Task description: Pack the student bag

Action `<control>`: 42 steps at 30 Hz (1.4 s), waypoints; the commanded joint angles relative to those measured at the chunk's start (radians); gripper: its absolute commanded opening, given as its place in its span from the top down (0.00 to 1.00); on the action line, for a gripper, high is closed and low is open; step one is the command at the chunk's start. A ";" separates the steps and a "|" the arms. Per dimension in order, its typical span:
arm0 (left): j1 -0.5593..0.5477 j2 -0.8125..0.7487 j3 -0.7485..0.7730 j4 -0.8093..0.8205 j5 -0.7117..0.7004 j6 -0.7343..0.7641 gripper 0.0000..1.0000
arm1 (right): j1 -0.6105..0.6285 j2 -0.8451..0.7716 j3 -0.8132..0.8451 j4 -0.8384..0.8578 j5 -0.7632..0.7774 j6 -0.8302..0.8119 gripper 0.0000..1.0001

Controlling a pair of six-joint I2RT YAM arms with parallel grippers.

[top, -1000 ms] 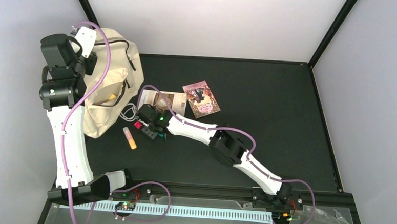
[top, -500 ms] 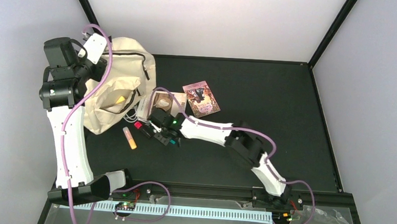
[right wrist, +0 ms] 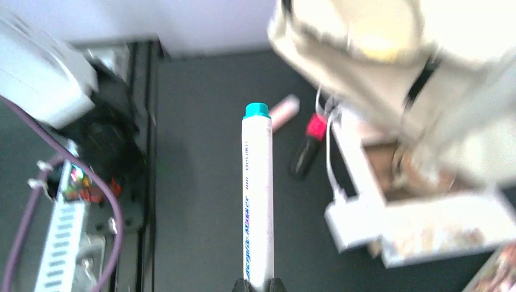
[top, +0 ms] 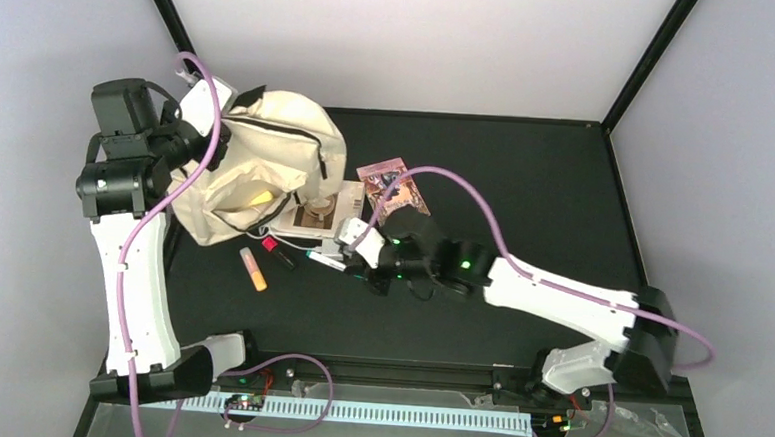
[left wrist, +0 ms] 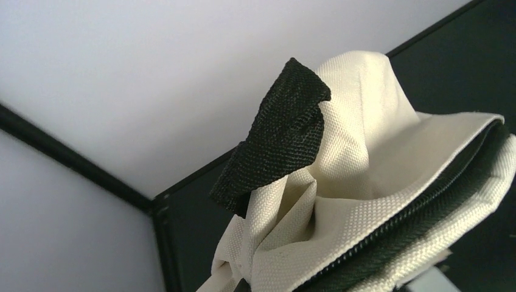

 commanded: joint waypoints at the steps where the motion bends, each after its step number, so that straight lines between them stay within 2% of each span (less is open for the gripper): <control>1: -0.047 -0.017 0.124 -0.054 0.237 -0.038 0.98 | -0.005 -0.119 -0.017 0.307 -0.120 -0.154 0.99; 4: -0.100 -0.013 0.178 -0.124 0.307 -0.073 0.98 | -0.005 -0.060 0.091 0.389 -0.168 -0.216 0.99; 7: -0.153 -0.015 0.203 -0.152 0.310 -0.102 0.98 | -0.005 0.038 0.206 0.406 -0.190 -0.269 0.99; 11: -0.181 -0.014 0.214 -0.157 0.283 -0.118 0.98 | -0.005 0.184 0.341 0.340 -0.168 -0.357 0.99; 14: -0.186 -0.012 0.218 -0.156 0.272 -0.121 0.98 | -0.003 0.268 0.423 0.236 -0.078 -0.430 0.99; 18: -0.187 -0.007 0.222 -0.150 0.280 -0.142 0.98 | -0.005 0.286 0.417 0.168 0.034 -0.462 0.99; 23: -0.187 0.010 0.212 -0.128 0.287 -0.192 0.98 | -0.005 0.254 0.411 0.122 0.015 -0.420 0.99; 28: -0.187 0.026 0.221 -0.054 0.106 -0.261 0.98 | -0.005 0.217 0.449 0.100 -0.031 -0.344 0.94; 32: -0.184 0.029 0.241 0.039 -0.183 -0.265 0.99 | -0.004 0.230 0.524 0.050 0.004 -0.227 0.75; 35: -0.163 0.044 0.272 0.090 -0.388 -0.222 0.98 | -0.005 0.270 0.517 0.071 0.052 -0.071 0.56; 39: -0.127 0.055 0.307 0.147 -0.532 -0.159 0.98 | -0.002 0.380 0.517 0.059 0.079 0.107 0.44; 42: -0.105 0.058 0.354 0.167 -0.602 -0.122 0.98 | 0.006 0.474 0.563 0.026 0.104 0.165 0.37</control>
